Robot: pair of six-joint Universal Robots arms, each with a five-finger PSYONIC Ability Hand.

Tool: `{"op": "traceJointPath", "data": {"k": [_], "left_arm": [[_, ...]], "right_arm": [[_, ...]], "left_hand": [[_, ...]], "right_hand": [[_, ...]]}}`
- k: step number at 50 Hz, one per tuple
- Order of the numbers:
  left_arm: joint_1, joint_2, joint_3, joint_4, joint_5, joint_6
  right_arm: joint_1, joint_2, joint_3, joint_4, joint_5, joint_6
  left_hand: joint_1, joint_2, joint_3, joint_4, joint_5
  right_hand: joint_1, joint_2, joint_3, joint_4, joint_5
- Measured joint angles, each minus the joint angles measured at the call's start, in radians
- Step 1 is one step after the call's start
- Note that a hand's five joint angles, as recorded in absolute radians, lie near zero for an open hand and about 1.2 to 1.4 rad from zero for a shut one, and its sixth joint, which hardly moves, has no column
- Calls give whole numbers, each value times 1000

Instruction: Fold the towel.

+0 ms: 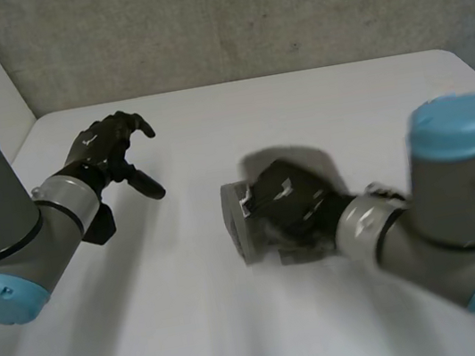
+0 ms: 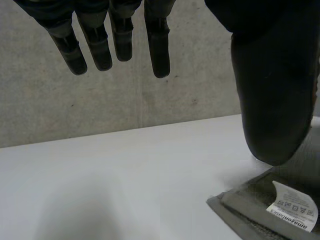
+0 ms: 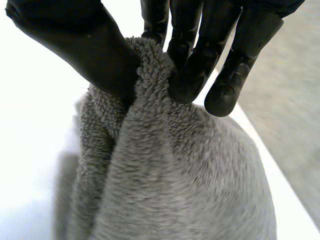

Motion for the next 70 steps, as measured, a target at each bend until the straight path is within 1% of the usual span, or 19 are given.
{"op": "traceJointPath", "data": {"k": [3,5,6,8,9,10,12,17,22,25,28,34,40,48,55,60,65,67,70], "left_arm": [[-6,0,4,1,-1,-2],[-12,-1,10,3,-1,-4],[-15,-2,13,4,-1,-4],[-20,-4,19,7,-2,-5],[-24,-6,24,10,-2,-5],[-27,-8,29,12,-2,-5],[-33,-14,40,18,-2,-6],[-52,-44,86,31,-3,-11],[-98,-93,147,29,-5,-39],[-122,-113,167,26,-6,-61],[-170,-143,179,21,-6,-96],[-259,-208,181,3,-6,-129],[-323,-297,188,-3,-13,-127],[-333,-396,199,-7,-18,-118],[-311,-401,192,-13,-18,-116],[-292,-348,191,-21,-17,-115],[-284,-238,199,-27,-14,-115],[-282,-190,203,-29,-13,-115],[-274,-104,206,-31,-14,-115]], "right_arm": [[56,57,-17,-3,17,3],[74,89,-28,-8,45,9],[76,102,-33,-13,65,13],[74,110,-36,-18,87,19],[66,115,-37,-27,112,31],[58,114,-37,-34,131,42],[39,103,-33,-46,161,72],[-28,18,2,-64,208,199],[-101,-78,53,-64,210,337],[-136,-106,69,-61,207,381],[-194,-130,79,-58,195,432],[-254,-91,57,-43,133,474],[-266,19,2,-2,59,538],[-255,164,-57,22,46,564],[-247,215,-85,32,55,531],[-245,169,-94,43,57,521],[-244,53,-104,44,70,539],[-245,9,-111,42,92,550],[-244,-67,-131,38,174,568]], "left_hand": [[0,0,0,0,0],[0,0,0,0,0],[0,0,0,0,0],[0,0,0,0,0],[0,0,0,0,0],[0,0,0,0,0],[0,0,0,0,0],[0,0,0,0,0],[0,0,0,0,0],[0,0,0,0,0],[0,0,0,0,0],[0,0,0,0,0],[0,0,0,0,0],[0,0,0,0,0],[0,0,0,0,0],[0,0,0,0,0],[0,0,0,0,0],[0,0,0,0,0],[0,0,0,0,-1]], "right_hand": [[-101,-40,-102,-103,-94],[-378,-311,-365,-365,-377],[-550,-493,-517,-524,-546],[-722,-671,-694,-700,-724],[-921,-876,-898,-917,-955],[-1022,-982,-1005,-1015,-1055],[-1089,-1039,-1084,-1082,-1111],[-1103,-1044,-1099,-1092,-1111],[-1103,-1044,-1099,-1092,-1111],[-1103,-1044,-1099,-1092,-1111],[-1103,-1044,-1099,-1092,-1111],[-1103,-1044,-1099,-1092,-1111],[-1103,-1044,-1099,-1092,-1111],[-1103,-1044,-1099,-1092,-1111],[-1112,-1044,-1103,-1092,-1111],[-1112,-1044,-1103,-1092,-1111],[-1112,-1044,-1103,-1092,-1111],[-1112,-1044,-1103,-1092,-1111],[-1112,-1044,-1103,-1092,-1111]]}}
